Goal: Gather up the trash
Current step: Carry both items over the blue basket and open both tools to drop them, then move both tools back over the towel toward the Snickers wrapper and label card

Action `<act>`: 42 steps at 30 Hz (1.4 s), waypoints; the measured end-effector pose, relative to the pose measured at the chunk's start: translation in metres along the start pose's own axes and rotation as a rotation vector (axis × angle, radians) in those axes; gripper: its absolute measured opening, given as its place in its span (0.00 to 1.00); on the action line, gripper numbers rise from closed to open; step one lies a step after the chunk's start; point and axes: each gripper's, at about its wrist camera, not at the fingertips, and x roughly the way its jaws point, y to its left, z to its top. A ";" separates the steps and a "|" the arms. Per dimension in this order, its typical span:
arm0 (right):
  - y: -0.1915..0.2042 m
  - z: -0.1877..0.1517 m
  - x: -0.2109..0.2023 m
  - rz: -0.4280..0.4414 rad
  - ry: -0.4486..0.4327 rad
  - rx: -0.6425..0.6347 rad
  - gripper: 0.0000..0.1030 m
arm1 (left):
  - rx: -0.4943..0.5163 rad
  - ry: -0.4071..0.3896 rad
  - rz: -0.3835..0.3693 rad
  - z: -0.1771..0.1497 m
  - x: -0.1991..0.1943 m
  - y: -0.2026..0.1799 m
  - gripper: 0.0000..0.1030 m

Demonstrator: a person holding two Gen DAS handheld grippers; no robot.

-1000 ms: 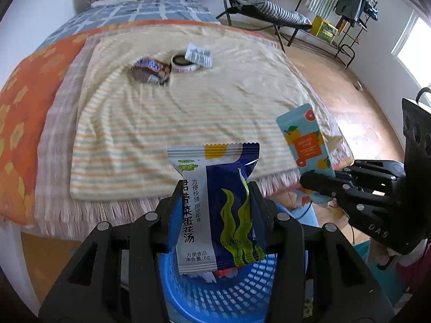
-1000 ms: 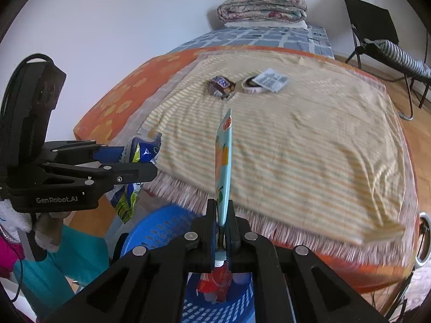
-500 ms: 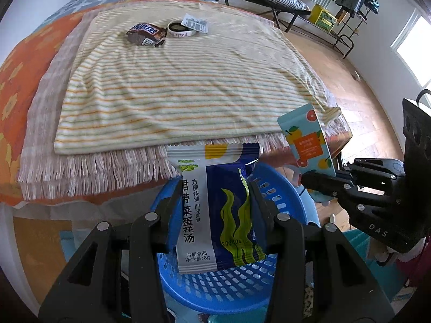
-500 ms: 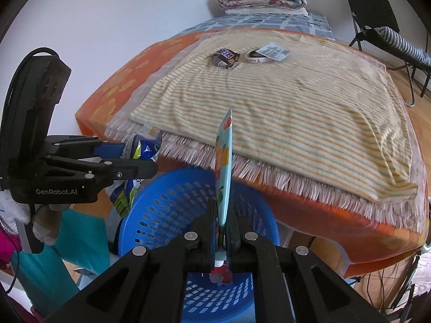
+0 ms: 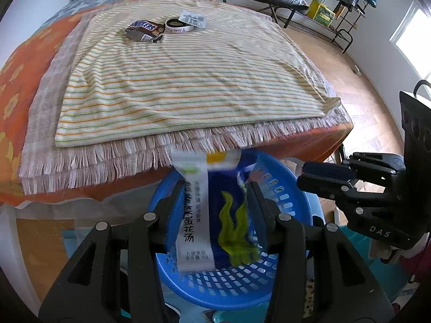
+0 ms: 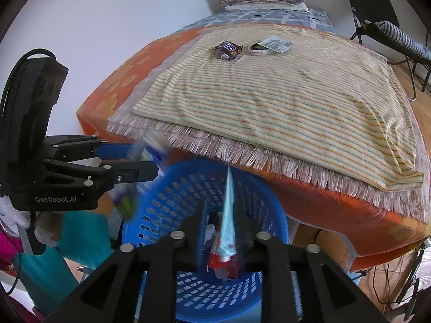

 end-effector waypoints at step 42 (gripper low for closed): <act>-0.025 0.029 0.003 -0.124 -0.049 0.078 0.82 | -0.015 -0.064 0.083 0.022 -0.014 0.014 0.58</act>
